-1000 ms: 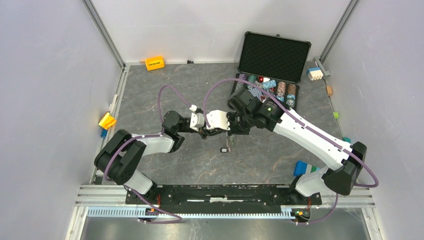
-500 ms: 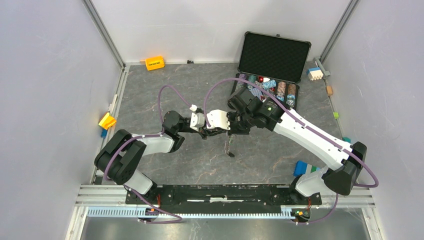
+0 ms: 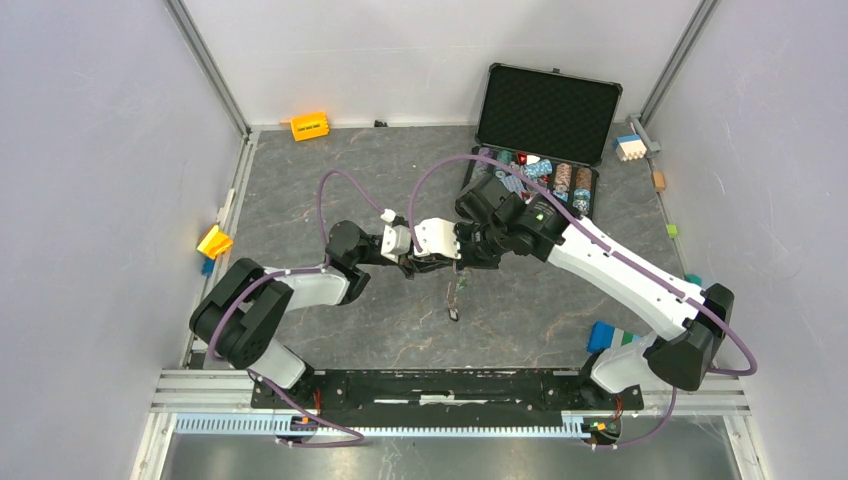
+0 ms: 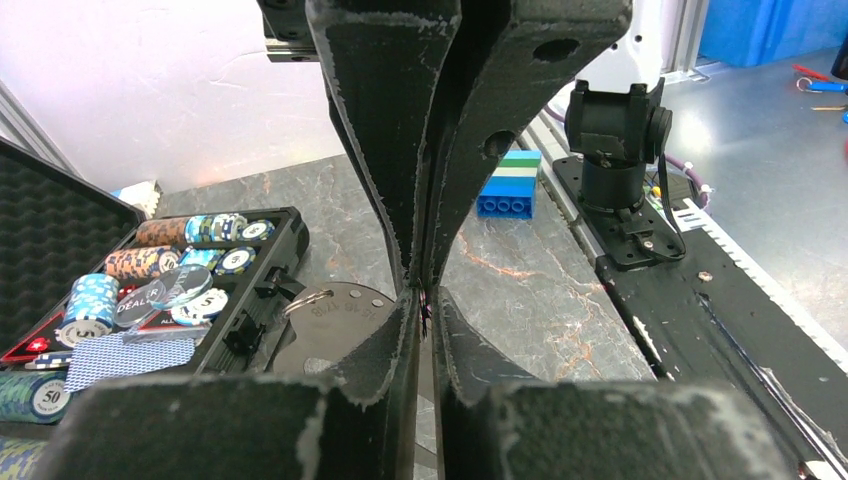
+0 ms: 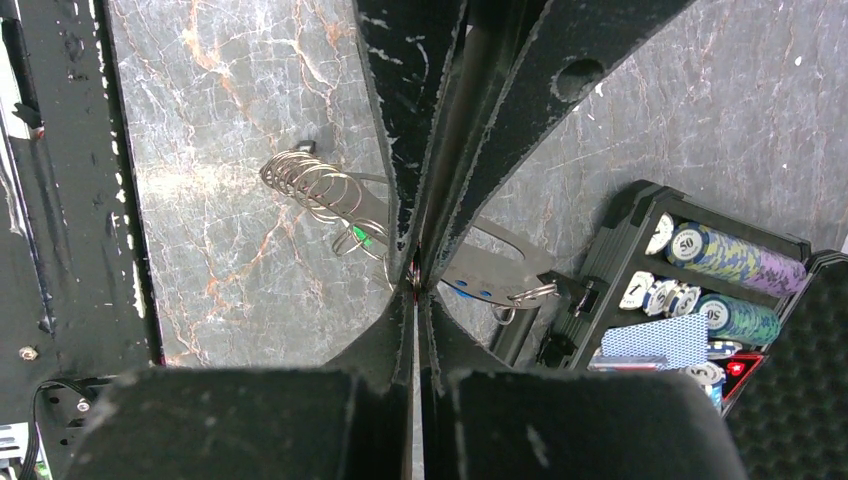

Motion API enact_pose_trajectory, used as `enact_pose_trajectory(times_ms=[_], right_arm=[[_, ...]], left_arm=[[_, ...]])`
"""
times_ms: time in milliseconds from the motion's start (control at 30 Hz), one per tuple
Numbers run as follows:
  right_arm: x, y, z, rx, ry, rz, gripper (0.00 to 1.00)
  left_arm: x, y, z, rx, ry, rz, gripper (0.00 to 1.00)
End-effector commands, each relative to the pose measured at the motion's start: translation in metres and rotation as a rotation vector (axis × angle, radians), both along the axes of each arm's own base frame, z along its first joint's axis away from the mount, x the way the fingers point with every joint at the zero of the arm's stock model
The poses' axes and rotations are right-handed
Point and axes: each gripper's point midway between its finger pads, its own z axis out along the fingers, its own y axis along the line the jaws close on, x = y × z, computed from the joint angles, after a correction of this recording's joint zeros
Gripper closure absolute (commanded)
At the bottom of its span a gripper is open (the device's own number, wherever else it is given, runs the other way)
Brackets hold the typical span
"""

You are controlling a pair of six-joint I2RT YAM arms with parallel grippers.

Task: Put the keys on the keyring

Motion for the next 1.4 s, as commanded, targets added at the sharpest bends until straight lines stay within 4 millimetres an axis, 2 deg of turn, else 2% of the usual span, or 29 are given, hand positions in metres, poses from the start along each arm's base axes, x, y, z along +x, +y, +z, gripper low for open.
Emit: enact_pose_trajectory(times_ms=[0,133,333,667,833,1100,1367], right_arm=[[0.005,0.014,0.026,0.113,-0.046,0.005,1.0],[0.005,0.014,0.027,0.122,-0.04,0.006,1.0],[0.009,0.01,0.029,0.153,-0.033,-0.013,1.0],[0.018,-0.009,0.035,0.293,0.027,-0.023,0.65],[0.012,-0.018,0.025,0.352,0.084,0.011,0.52],[-0.01,-0.009,0.021,0.44,0.147,0.129,0.43],[-0.009,-0.003,0.027,0.49,0.149,0.129,0.43]], left_arm=[[-0.005,-0.004,0.008,-0.01,-0.011,-0.039,0.88],[-0.005,-0.005,0.007,-0.008,-0.007,-0.04,0.98],[0.0,-0.003,0.011,-0.023,0.022,0.002,0.98],[-0.003,0.002,0.04,-0.077,0.078,0.019,0.98],[-0.009,0.005,0.051,-0.097,0.094,0.007,0.98],[-0.014,0.007,0.057,-0.111,0.105,-0.01,0.98],[-0.019,0.008,0.061,-0.123,0.107,-0.029,0.98]])
